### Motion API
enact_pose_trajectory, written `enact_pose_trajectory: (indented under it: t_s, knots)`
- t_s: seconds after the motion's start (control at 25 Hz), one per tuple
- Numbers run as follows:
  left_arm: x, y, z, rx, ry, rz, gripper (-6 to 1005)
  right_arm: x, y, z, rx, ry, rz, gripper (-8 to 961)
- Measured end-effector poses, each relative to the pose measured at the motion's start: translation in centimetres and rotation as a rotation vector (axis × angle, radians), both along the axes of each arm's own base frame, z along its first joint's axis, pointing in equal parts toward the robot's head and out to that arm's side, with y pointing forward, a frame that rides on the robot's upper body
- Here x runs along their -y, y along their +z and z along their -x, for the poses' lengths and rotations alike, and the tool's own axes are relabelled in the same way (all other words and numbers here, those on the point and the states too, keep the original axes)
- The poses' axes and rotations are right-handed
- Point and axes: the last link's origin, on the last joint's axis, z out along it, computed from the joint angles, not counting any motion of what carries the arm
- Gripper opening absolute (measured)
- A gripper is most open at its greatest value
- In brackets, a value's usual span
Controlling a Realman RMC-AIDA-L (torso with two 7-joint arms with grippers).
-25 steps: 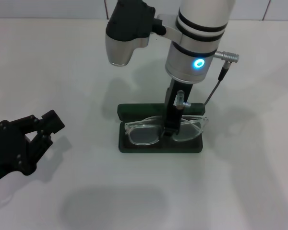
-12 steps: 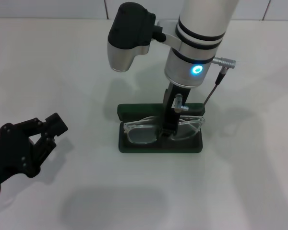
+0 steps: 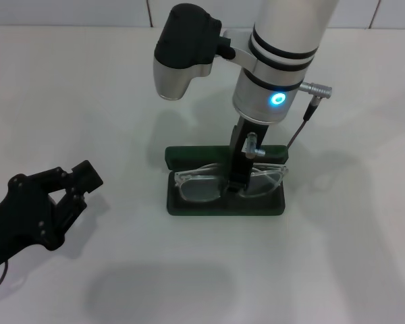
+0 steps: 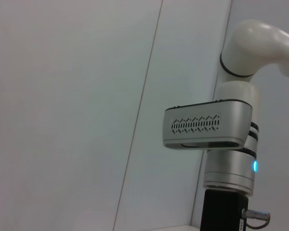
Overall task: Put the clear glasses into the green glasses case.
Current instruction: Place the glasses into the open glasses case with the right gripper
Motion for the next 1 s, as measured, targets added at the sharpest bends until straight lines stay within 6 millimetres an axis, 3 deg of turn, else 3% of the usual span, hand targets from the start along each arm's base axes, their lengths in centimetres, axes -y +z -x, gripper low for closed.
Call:
enact_pose_trajectory:
  t_s: [1.0]
  knots:
    - [0.14,-0.25,-0.03,0.004,0.000,-0.003,137,0.05,0.05,-0.61,0.003,-0.031,0.001,148]
